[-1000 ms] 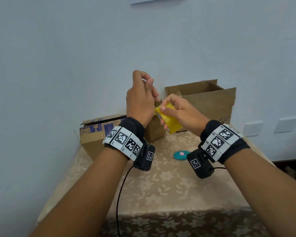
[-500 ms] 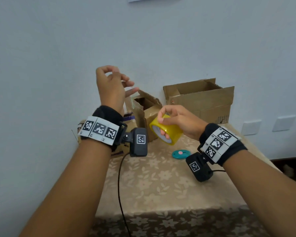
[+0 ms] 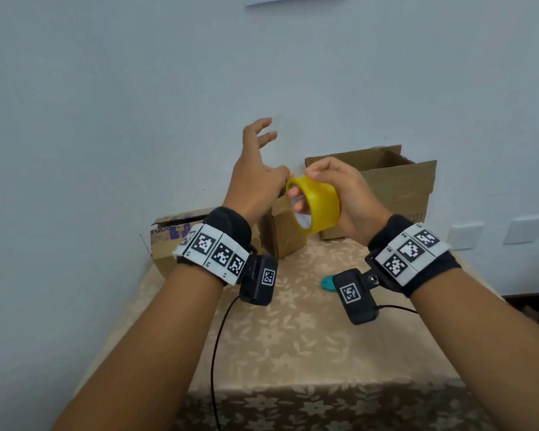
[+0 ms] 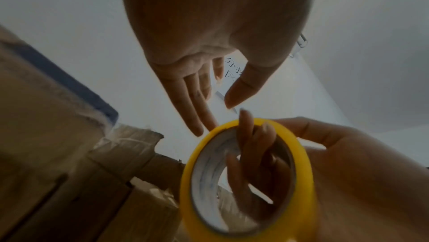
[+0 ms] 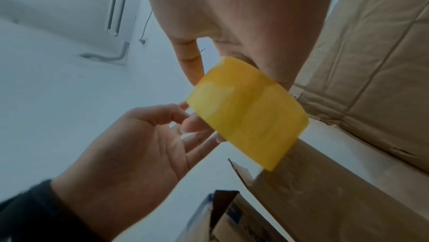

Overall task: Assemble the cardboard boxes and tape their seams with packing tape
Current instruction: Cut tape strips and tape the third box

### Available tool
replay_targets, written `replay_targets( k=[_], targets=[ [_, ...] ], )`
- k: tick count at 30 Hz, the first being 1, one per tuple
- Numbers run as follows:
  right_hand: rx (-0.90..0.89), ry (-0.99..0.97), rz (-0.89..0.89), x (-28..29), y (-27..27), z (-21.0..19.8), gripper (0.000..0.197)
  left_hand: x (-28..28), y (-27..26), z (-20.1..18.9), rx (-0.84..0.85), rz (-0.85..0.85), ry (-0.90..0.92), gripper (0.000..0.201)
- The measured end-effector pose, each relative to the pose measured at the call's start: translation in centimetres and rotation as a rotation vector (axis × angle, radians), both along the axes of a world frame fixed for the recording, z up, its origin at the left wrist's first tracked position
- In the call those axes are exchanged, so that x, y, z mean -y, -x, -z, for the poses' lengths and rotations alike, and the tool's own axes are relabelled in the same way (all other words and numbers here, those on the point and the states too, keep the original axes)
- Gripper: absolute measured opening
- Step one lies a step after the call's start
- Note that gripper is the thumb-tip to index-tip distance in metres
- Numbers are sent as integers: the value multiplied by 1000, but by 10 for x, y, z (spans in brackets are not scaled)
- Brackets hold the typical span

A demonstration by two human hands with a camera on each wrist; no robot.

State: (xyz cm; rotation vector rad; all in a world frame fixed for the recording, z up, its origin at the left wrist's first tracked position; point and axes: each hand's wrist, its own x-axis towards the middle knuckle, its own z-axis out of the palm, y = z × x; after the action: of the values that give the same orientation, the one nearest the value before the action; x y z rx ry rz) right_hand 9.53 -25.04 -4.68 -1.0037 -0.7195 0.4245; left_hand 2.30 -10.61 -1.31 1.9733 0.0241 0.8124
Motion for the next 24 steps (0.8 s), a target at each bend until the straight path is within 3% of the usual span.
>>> replay_targets(
  k=[3,8,14,24],
  targets=[
    [-43,-55,-12,2,-2,-6,14,4,1,0,65,15,-22,79],
    [90,51,67,3,0,-9,30,14,0,1,120,28,-7,85],
    [283,224,132,5,2,-6,32,15,-1,3,165,-53,-30,84],
    [282,299,111,-3,12,-5,27,13,-6,8,188,-235,-227,79]
  ],
)
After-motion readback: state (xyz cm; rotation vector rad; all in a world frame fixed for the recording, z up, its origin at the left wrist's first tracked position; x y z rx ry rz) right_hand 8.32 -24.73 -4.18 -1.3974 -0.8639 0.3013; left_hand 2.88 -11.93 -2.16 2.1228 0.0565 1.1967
